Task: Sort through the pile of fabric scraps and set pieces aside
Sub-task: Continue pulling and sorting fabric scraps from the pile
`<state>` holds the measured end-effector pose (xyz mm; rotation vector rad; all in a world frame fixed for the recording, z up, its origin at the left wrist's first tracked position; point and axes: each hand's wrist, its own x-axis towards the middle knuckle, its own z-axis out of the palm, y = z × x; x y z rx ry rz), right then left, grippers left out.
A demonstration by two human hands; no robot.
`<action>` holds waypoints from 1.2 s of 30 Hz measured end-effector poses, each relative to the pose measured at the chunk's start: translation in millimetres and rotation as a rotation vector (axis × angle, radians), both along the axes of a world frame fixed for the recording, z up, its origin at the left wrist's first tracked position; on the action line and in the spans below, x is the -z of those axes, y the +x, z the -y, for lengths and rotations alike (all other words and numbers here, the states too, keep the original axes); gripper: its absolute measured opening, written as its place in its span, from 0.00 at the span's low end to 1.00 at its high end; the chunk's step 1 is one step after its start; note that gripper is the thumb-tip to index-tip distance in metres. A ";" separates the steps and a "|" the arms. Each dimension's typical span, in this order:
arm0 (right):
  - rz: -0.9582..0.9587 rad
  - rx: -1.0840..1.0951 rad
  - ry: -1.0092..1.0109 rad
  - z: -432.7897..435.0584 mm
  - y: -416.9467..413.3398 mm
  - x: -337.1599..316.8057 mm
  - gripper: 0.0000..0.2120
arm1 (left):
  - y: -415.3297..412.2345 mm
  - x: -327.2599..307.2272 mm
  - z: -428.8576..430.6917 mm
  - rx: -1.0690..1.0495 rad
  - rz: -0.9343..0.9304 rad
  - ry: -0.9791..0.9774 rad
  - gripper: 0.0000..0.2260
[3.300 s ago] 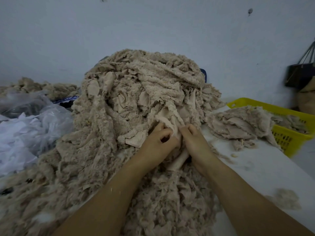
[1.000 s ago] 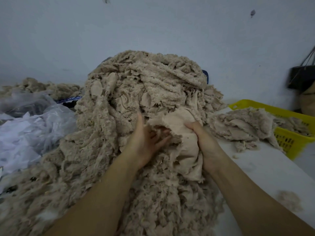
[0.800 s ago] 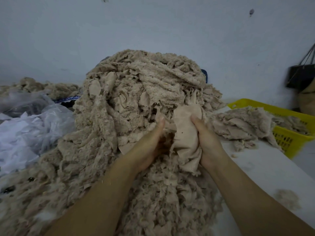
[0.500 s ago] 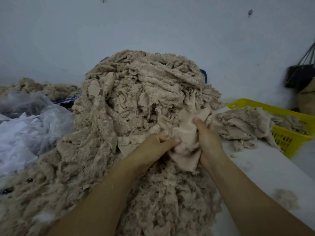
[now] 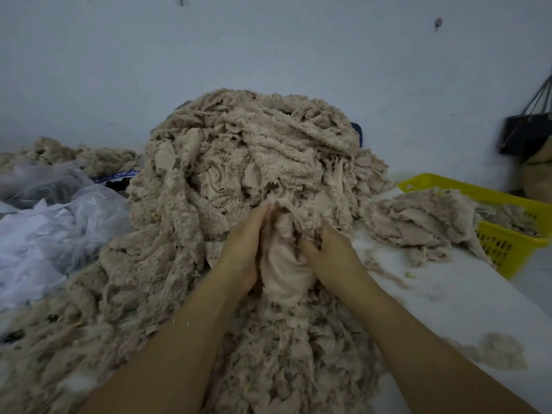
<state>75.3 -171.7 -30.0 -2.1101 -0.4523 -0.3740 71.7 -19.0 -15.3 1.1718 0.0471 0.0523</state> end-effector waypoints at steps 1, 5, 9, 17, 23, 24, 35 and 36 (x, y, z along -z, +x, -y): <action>-0.075 0.010 0.005 2.2 1.5 0.4 0.13 | 0.8 0.0 -1.9 -0.012 0.001 -0.026 0.14; -0.329 0.044 0.686 17.8 13.7 -10.4 0.05 | 4.6 0.8 -8.3 -0.097 0.070 -0.095 0.17; -0.389 -0.045 1.649 57.5 25.6 -15.7 0.34 | -0.8 -2.9 -2.2 -0.090 0.134 0.033 0.20; -0.624 -0.250 0.647 -0.2 1.7 -1.0 0.30 | -19.0 -0.9 18.3 0.270 0.251 0.235 0.21; -0.595 -0.243 0.780 9.3 4.1 -4.3 0.13 | -21.6 4.4 17.9 0.503 0.175 0.369 0.21; -0.548 -0.196 0.819 8.3 5.1 -5.1 0.10 | -20.9 5.9 17.3 0.493 0.154 0.406 0.22; -0.427 0.071 1.041 26.2 19.0 -9.8 0.08 | -9.0 4.4 -3.7 0.167 0.165 0.657 0.31; -0.391 0.054 1.005 22.1 17.8 -10.1 0.08 | -9.6 6.6 -2.1 0.176 0.188 0.726 0.31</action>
